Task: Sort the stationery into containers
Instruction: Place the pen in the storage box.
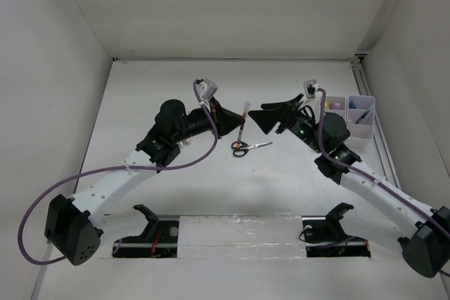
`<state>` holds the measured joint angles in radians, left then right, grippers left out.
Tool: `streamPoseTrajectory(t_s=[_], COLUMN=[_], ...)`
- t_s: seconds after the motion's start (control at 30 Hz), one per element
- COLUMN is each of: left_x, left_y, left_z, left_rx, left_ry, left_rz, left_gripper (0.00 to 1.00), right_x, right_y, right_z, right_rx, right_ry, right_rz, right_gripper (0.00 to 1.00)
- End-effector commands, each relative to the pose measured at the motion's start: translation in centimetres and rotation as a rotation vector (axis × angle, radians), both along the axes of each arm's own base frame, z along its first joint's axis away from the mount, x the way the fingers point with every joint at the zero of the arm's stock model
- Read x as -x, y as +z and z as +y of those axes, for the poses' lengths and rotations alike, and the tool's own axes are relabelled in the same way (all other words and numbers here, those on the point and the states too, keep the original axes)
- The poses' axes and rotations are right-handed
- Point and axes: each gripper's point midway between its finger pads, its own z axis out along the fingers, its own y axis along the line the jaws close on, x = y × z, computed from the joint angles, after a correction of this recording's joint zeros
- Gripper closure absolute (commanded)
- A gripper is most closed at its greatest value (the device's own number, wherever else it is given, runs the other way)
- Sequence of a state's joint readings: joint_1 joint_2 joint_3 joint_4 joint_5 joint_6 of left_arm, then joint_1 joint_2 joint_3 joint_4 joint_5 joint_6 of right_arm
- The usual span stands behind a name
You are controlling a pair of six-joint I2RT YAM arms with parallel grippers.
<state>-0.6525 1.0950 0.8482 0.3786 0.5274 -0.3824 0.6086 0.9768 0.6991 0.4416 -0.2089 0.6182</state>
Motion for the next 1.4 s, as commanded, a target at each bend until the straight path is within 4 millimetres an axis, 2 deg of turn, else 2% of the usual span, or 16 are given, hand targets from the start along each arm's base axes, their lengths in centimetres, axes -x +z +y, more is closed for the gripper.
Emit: streamPoseTrajectory(t_s=[0.0, 0.33, 0.43, 0.6, 0.7, 0.73, 0.87, 0.9, 0.93, 1.03, 1.07, 1.13, 1.17, 1.2, 1.3, 1.37], left_x=[0.3, 0.7, 0.7, 0.4, 0.0, -0.2, -0.9, -1.1, -1.8, -3.5, -4.0, -4.4, -4.9, -5.1, -6.0, -5.9], left_y=[2.5, 2.7, 2.5, 2.2, 1.8, 1.5, 0.9, 1.2, 1.0, 0.3, 0.3, -0.4, -0.2, -0.8, -1.6, -3.4], left_z=[-0.3, -0.7, -0.7, -0.8, -0.9, -1.0, -0.9, -0.9, -0.8, -0.1, 0.0, 0.4, 0.7, 0.9, 2.6, 3.6], left_rx=[0.047, 0.050, 0.045, 0.040, 0.034, 0.028, 0.017, 0.017, 0.008, -0.017, -0.022, -0.037, -0.039, -0.050, -0.050, -0.069], left_ry=[-0.034, -0.075, -0.075, -0.066, -0.053, -0.053, -0.020, -0.006, 0.029, 0.132, 0.155, 0.189, 0.224, 0.248, 0.373, 0.432], left_rz=[-0.087, -0.080, -0.072, -0.065, -0.056, -0.048, -0.032, -0.032, -0.021, 0.009, 0.014, 0.046, 0.046, 0.079, 0.152, 0.237], left_gripper=[1.00, 1.00, 1.00, 1.00, 1.00, 1.00, 1.00, 1.00, 0.93, 0.45, 0.01, 0.00, 0.00, 0.00, 0.00, 0.00], right_x=[1.1, 0.3, 0.3, 0.8, 0.7, 1.2, 1.3, 1.1, 0.9, -0.8, -1.7, -3.5, -4.4, -6.4, -9.5, -11.8], right_y=[3.9, 3.6, 3.8, 3.5, 3.5, 3.4, 3.5, 3.5, 3.5, 2.6, 1.5, 1.9, 1.1, 1.0, 0.3, 0.3], right_z=[0.2, 2.3, 2.8, 4.1, 4.6, 5.0, 5.4, 5.3, 5.2, 4.5, 4.0, 2.1, 1.3, -0.8, -5.2, -9.9], right_rx=[-0.084, -0.080, -0.082, -0.085, -0.086, -0.085, -0.084, -0.087, -0.089, -0.039, -0.008, 0.028, 0.059, 0.078, 0.151, 0.190], right_ry=[0.051, 0.117, 0.141, 0.197, 0.207, 0.226, 0.235, 0.224, 0.215, 0.135, 0.092, 0.013, -0.024, -0.113, -0.265, -0.411], right_rz=[-0.121, -0.122, -0.137, -0.139, -0.138, -0.139, -0.138, -0.136, -0.135, -0.123, -0.091, -0.119, -0.103, -0.099, -0.082, -0.081], right_gripper=[0.09, 0.15, 0.23, 0.42, 0.60, 0.72, 1.00, 1.00, 1.00, 1.00, 1.00, 1.00, 1.00, 1.00, 1.00, 1.00])
